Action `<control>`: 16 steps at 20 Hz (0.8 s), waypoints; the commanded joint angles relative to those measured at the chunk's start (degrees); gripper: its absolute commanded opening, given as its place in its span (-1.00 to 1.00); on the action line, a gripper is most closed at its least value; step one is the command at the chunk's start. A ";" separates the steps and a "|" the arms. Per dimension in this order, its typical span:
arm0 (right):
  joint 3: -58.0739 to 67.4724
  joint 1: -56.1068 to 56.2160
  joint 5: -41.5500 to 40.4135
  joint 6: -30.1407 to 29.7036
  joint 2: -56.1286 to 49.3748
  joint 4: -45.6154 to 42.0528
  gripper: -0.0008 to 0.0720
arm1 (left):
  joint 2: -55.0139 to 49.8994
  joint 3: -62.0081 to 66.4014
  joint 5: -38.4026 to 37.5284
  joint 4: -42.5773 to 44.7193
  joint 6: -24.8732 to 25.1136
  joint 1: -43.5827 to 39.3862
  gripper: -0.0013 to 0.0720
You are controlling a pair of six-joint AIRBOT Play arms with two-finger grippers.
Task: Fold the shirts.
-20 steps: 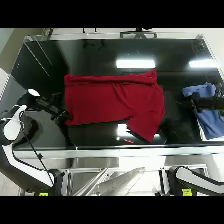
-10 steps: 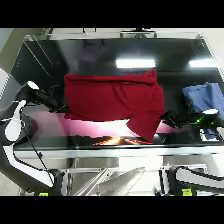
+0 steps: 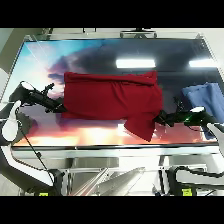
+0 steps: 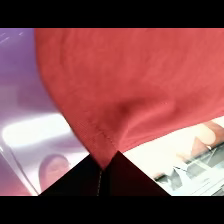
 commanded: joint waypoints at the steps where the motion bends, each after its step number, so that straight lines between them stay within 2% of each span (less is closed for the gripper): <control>1: 3.48 0.02 3.98 -0.39 2.51 1.95 -0.93 | 0.15 0.09 -0.66 -0.92 0.02 1.79 -0.90; 4: 8.63 0.22 4.35 -0.42 4.09 6.10 -0.93 | 0.20 1.46 -1.36 -5.38 0.74 2.99 -0.90; 8: 17.25 1.88 0.44 -1.90 1.73 12.63 -0.93 | 0.00 11.65 -0.59 -7.80 1.88 2.75 -0.90; 11: 24.94 2.71 -4.15 -2.03 -3.54 15.91 -0.93 | -1.88 20.87 3.02 -7.85 1.86 2.05 -0.89; 16: 36.79 5.20 -10.21 -8.76 -17.70 25.77 -0.93 | -11.85 35.98 7.80 -7.58 2.19 -1.27 -0.90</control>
